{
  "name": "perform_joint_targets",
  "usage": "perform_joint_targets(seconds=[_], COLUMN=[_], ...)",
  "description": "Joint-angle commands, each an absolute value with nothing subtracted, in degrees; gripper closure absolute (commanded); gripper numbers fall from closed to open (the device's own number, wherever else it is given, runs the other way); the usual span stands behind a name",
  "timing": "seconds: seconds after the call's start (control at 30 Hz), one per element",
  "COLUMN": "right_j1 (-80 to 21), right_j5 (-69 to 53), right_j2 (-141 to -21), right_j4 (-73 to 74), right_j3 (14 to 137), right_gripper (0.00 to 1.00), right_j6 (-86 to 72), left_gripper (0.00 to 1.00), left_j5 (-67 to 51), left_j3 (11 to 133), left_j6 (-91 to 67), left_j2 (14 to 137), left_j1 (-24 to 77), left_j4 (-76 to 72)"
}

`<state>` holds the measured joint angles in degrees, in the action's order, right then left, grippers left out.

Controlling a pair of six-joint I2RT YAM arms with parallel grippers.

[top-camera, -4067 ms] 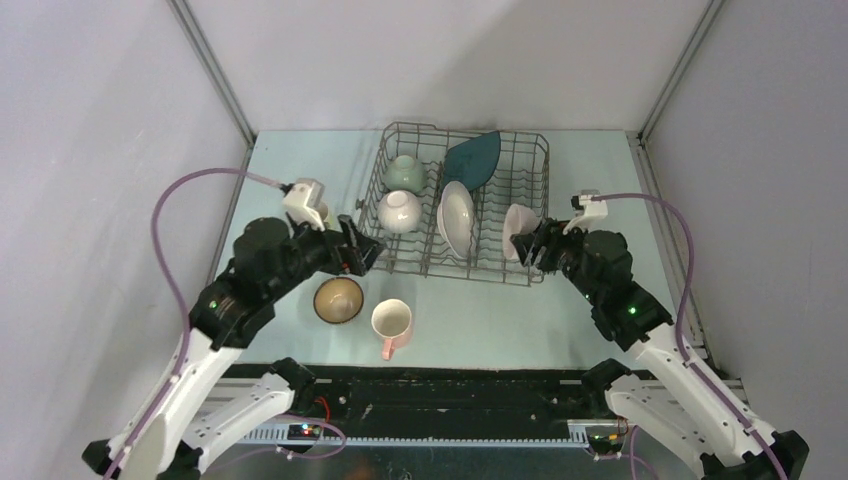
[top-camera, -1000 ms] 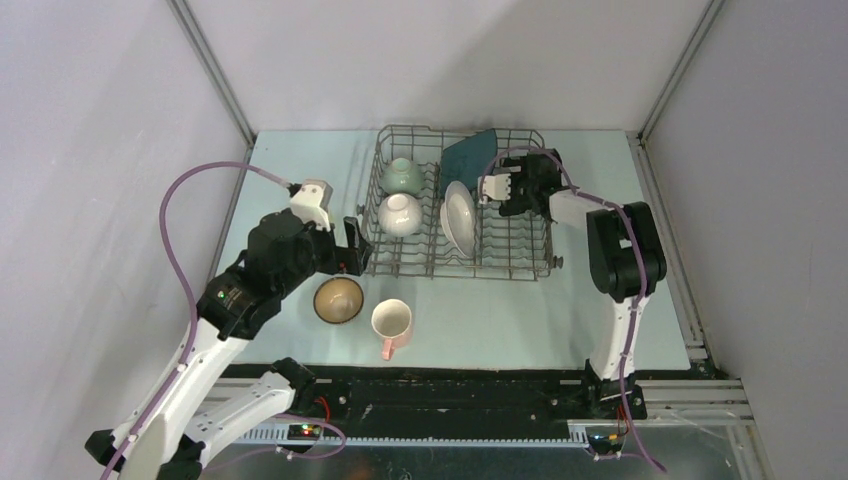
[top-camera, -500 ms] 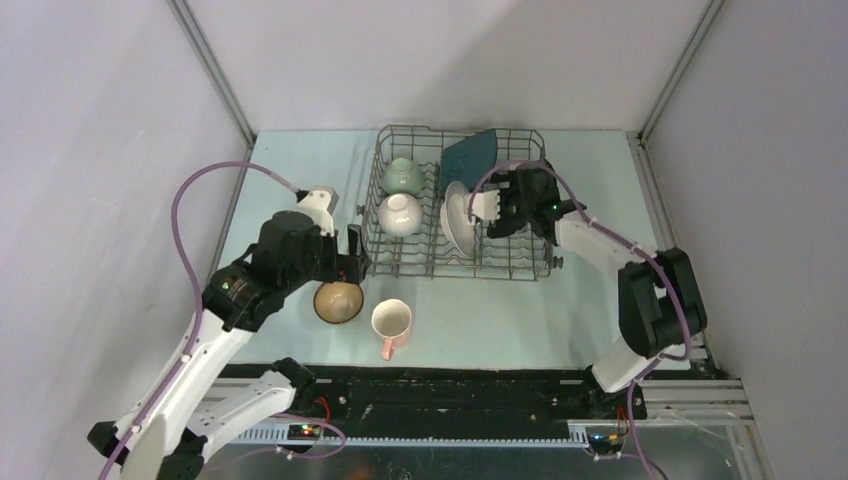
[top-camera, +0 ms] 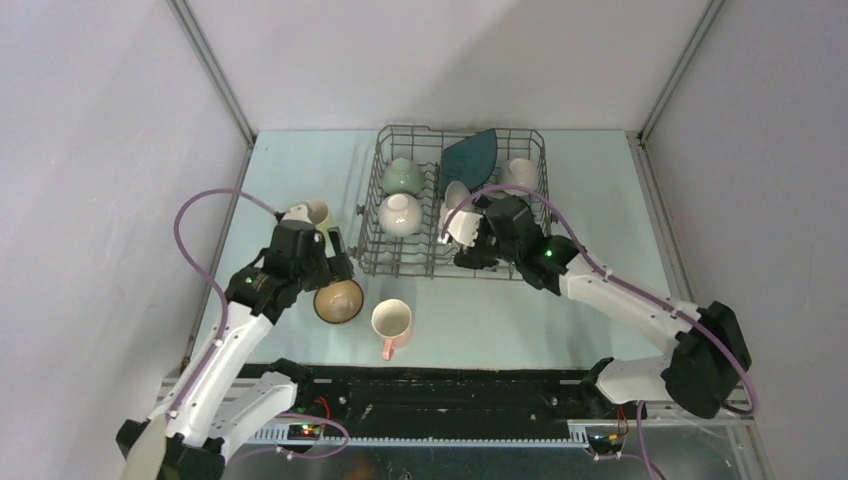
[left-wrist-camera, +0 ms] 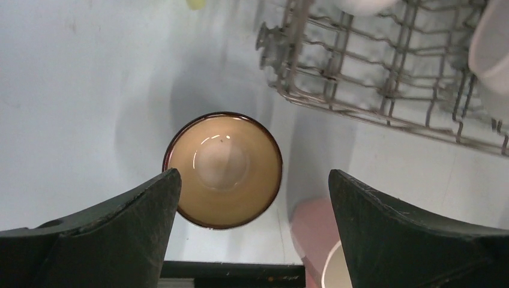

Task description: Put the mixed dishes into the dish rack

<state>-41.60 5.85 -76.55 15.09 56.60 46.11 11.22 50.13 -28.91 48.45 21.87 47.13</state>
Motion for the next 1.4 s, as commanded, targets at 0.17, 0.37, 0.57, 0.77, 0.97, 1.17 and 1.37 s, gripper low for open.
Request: perform_joint_targets(seconds=[0.17,0.37,0.57,0.77,0.97,1.17,1.37], right_j1=[-49.5,-48.2,-46.5,-46.0,-45.9,-45.8,-45.8], right_j5=[31.3,29.5,26.8,23.9,22.7,21.4,20.7], right_j2=[-63.5,-53.9,-46.6,-44.0,-44.9,-46.1,-47.4], right_j4=[15.4,17.2,15.8,14.4,15.2,13.2,12.8], right_j3=[57.5,52.4,48.7,45.9,45.5,45.4,45.4], right_gripper=[0.01,0.01,0.01,0.0,0.0,0.01,0.0], right_j6=[2.9,-6.4,-7.3,-9.7,-9.9,-9.0,-9.5], left_gripper=[0.11,0.17,0.24,0.25,0.25,0.21,0.2], left_j5=[11.9,10.4,11.9,14.0,16.0,18.1,21.2], left_j3=[41.7,36.1,33.0,32.1,33.8,40.0,38.8], left_j6=[-43.5,-47.3,-49.8,-50.6,-48.4,-44.1,-48.7], left_j2=[46.0,47.3,48.9,49.1,46.9,44.6,43.6], left_j1=[11.0,10.8,10.8,10.8,10.9,10.8,10.8], left_j4=[40.7,38.3,37.0,37.0,39.5,44.6,48.6])
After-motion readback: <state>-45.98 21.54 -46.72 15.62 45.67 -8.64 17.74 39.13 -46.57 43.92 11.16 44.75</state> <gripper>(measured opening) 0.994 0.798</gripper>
